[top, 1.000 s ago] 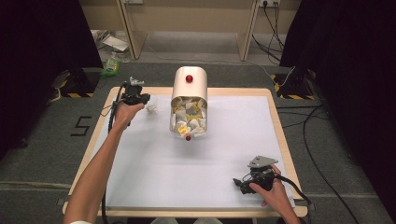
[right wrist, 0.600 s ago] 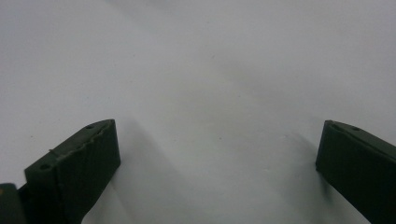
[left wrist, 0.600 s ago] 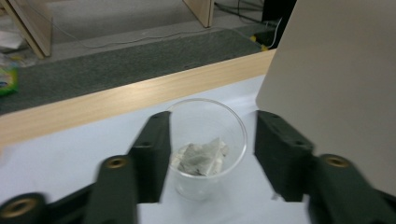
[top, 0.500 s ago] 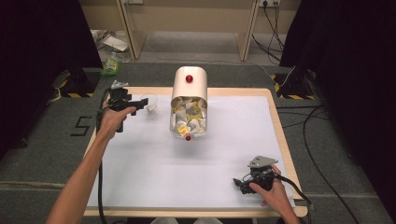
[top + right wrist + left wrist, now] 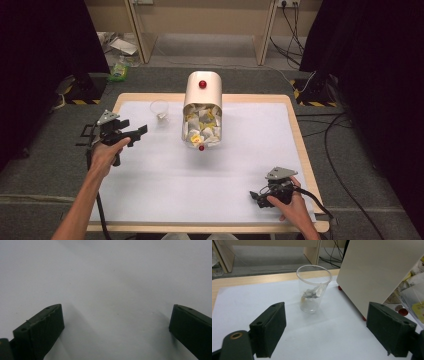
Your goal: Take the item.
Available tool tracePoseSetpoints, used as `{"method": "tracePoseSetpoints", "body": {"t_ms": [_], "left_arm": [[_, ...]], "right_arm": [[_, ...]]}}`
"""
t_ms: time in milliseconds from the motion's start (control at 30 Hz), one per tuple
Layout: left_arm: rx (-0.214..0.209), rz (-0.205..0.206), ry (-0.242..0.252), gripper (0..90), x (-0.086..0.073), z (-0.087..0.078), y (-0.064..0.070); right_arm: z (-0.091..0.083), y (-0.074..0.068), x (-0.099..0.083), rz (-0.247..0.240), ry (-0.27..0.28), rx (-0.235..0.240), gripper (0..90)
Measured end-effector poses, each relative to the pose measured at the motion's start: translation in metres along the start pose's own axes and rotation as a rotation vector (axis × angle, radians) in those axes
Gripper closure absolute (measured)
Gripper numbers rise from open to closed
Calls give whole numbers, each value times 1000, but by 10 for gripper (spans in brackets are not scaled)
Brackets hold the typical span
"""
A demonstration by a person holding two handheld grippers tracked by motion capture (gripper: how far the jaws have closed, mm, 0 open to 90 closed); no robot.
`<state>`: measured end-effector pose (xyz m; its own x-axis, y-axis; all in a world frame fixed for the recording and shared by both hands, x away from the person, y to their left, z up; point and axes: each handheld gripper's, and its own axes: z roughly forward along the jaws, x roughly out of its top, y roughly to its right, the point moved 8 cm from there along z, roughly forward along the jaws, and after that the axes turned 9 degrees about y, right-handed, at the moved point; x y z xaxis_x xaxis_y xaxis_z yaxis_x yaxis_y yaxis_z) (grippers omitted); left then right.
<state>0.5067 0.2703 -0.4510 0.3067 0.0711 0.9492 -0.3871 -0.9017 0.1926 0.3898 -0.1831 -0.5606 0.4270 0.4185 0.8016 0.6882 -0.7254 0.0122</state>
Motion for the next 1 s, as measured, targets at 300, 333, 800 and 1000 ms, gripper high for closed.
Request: {"method": "tracePoseSetpoints", "body": {"t_ms": [300, 333, 800, 1000], "left_arm": [[-19, 44, -33, 156, -21, -10, 12], [-19, 44, -33, 156, -21, -10, 12], [-64, 90, -155, 153, -74, -21, 35], [-80, 116, -243, 158, -108, -30, 47]], "right_arm": [[0, 0, 0, -2, -1, 0, 3], [0, 0, 0, -2, -1, 0, 3], [0, 0, 0, -2, -1, 0, 3], [0, 0, 0, -1, -1, 0, 3]]}}
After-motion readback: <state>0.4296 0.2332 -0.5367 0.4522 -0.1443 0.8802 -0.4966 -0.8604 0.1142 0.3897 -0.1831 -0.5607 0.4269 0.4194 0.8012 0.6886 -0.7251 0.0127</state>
